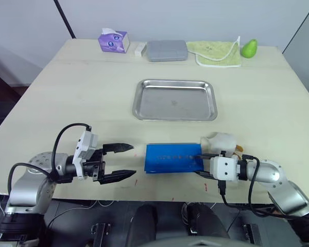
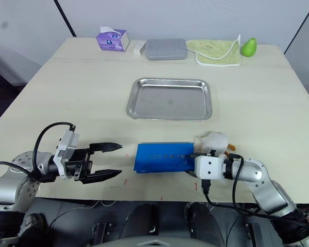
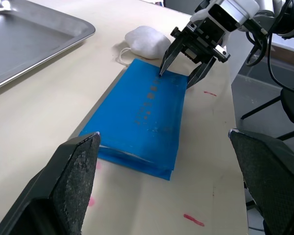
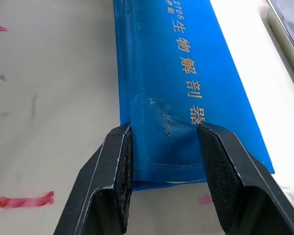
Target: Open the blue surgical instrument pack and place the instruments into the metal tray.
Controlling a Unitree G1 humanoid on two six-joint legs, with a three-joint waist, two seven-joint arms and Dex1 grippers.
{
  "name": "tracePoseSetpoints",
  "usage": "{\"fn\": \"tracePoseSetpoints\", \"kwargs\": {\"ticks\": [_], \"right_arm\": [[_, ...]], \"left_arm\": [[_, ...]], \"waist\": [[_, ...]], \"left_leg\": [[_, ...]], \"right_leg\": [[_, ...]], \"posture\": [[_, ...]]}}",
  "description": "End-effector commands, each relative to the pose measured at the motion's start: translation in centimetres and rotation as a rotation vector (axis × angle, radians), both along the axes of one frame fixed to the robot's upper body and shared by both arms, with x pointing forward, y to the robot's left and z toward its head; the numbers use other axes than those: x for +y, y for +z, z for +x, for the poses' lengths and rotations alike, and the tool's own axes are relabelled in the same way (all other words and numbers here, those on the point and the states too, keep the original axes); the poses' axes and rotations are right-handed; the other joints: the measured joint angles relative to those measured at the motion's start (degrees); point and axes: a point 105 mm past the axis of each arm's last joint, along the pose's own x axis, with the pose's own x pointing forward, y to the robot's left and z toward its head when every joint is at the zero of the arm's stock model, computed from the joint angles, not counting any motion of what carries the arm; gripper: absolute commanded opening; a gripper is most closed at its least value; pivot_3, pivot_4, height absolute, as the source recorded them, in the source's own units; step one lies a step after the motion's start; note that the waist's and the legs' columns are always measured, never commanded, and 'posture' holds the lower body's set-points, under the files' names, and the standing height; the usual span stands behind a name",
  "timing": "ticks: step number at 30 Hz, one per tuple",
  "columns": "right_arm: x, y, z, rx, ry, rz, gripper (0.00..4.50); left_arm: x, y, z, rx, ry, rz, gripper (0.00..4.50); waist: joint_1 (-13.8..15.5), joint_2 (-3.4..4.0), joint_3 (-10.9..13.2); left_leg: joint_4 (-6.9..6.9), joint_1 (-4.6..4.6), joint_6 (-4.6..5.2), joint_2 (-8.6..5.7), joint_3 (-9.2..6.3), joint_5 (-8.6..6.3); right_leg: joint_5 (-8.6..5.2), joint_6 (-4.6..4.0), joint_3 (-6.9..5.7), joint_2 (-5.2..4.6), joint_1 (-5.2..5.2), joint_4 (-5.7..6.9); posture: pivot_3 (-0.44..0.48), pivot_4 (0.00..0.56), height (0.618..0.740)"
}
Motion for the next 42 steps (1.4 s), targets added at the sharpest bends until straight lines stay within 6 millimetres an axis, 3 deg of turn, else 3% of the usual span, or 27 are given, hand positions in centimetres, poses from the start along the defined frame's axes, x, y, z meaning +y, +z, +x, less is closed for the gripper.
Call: {"fn": "tracePoseSetpoints", "kwargs": {"ticks": [1,2,5,6,8,14,24,33,38,42], "right_arm": [[-0.1,-0.1,0.1,-0.024,-0.003,0.005,2.11],[-0.1,-0.2,0.1,-0.024,-0.003,0.005,2.11],[0.0,-0.9,0.0,-0.007,-0.004,0.012,1.34],[0.1,-1.0,0.0,-0.005,-0.004,0.013,0.72],[0.1,-1.1,0.1,-0.004,-0.002,0.016,0.04],[-0.1,-0.7,0.2,-0.005,0.002,0.024,0.04],[0.0,3.7,-0.7,0.232,0.076,0.142,0.04],[-1.0,5.6,1.3,0.469,0.074,0.134,0.04],[-1.4,6.6,1.4,0.635,0.109,0.141,0.04],[-1.9,6.7,2.7,0.695,0.098,0.127,0.04]], "left_arm": [[-0.2,0.3,-0.1,-0.027,-0.015,0.001,4.50],[-0.2,0.3,-0.1,-0.027,-0.015,0.000,4.50],[-0.3,0.1,-0.2,-0.026,-0.014,-0.004,4.50],[-0.3,0.1,-0.2,-0.027,-0.013,-0.005,4.50],[-0.4,0.0,-0.2,-0.029,-0.012,-0.006,4.50],[-0.4,-0.5,-0.4,-0.028,-0.001,-0.016,4.50],[-0.1,-0.3,0.0,-0.068,0.076,-0.099,4.50],[0.0,-0.2,-0.4,-0.096,0.072,-0.103,4.50],[0.3,-0.1,-0.7,-0.090,0.083,-0.095,4.50],[0.5,0.3,-0.7,-0.096,0.090,-0.114,4.50]], "waist": [[0.00,0.00,0.00],[0.00,0.00,0.00],[-0.01,0.00,0.00],[-0.02,0.00,0.00],[-0.09,-0.01,-0.01],[-0.09,-0.01,-0.02],[0.08,0.01,0.00],[0.05,0.00,-0.01],[0.03,0.01,0.00],[-0.01,0.01,0.00]], "left_leg": [[0.00,0.01,0.00,0.00,0.00,0.00],[0.00,0.01,0.00,0.00,0.00,0.00],[0.00,0.01,0.00,0.00,0.00,0.00],[0.00,0.02,0.00,0.00,0.00,0.00],[0.00,0.03,0.00,0.01,0.00,0.00],[0.00,0.04,0.00,0.02,0.01,0.00],[0.02,0.03,0.00,0.01,0.04,0.00],[0.01,0.02,0.00,0.01,0.03,0.00],[0.01,0.01,0.00,0.01,0.00,0.00],[0.01,0.01,0.00,0.01,0.00,0.00]], "right_leg": [[0.00,0.00,0.00,0.00,0.00,0.00],[0.00,0.00,0.00,0.00,0.00,0.01],[0.00,0.00,0.00,0.00,0.00,0.01],[0.00,0.00,0.00,0.00,0.01,0.01],[0.00,0.00,0.01,0.01,0.01,0.02],[0.00,-0.01,0.02,0.03,0.01,0.03],[0.01,0.00,0.04,0.01,0.01,0.03],[0.01,-0.01,0.03,0.00,0.01,0.02],[0.01,-0.01,-0.01,-0.01,0.01,0.03],[0.01,-0.01,0.00,0.00,0.00,0.02]], "posture": [[0.000,0.150,0.740],[0.000,0.150,0.740],[0.000,0.150,0.740],[0.000,0.150,0.740],[0.000,0.150,0.740],[0.000,0.150,0.740],[0.000,0.150,0.740],[0.000,0.150,0.740],[0.000,0.150,0.740],[0.000,0.150,0.740]]}}
